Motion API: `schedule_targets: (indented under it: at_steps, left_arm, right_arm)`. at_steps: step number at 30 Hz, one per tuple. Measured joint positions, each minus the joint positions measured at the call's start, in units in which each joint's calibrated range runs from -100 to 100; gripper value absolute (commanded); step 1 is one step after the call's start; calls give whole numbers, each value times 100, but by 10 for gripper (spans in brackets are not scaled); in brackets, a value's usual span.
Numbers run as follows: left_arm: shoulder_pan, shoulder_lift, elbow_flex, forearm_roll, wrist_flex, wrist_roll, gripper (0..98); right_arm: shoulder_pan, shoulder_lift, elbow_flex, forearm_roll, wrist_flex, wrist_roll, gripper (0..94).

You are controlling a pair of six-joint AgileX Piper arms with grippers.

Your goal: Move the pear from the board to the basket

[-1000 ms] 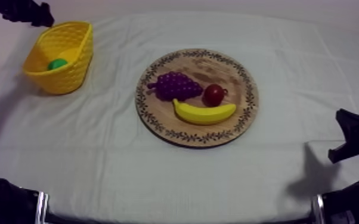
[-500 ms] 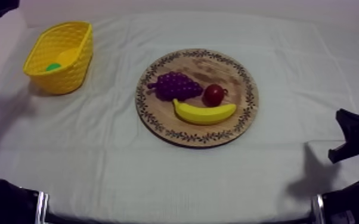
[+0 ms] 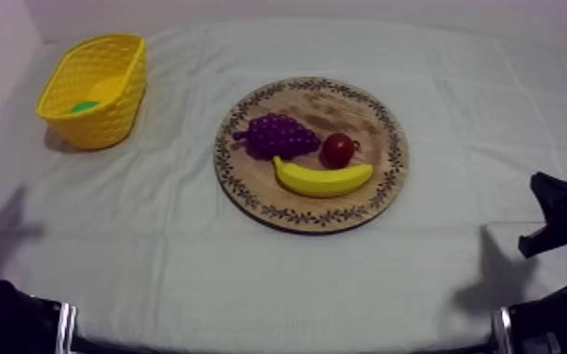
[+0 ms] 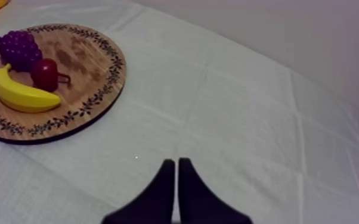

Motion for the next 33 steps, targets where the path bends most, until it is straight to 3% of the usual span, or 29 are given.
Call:
schedule_targets:
  at_steps: [7,9,13,16,21,24,29,33]
  left_arm:
    - [-96,-1315,1833,-28,-663,96,0]
    - [-87,-1707,2352,-118,-765,158,0]
    - [-63,-2359,3071,-371,-581,281,0]
    - [-75,-2754,3260,-452,-501,229,0]
    - [-82,-3263,3261,-452,-143,-75,0]
    - [-82,-3397,3268,-447,-143,-94,0]
    - [-75,-3433,3281,-447,-143,229,0]
    - [-75,-3432,3281,-447,-143,773,0]
  right_arm:
    - [0,0,0,0,0,0,3]
    - [0,0,0,0,0,0,3]
    - [0,0,0,0,0,0,3]
    - [0,0,0,0,0,0,3]
    - [0,0,0,0,0,0,3]
    - [0,0,0,0,0,0,3]
    - [0,0,0,0,0,0,3]
    - [0,0,0,0,0,0,3]
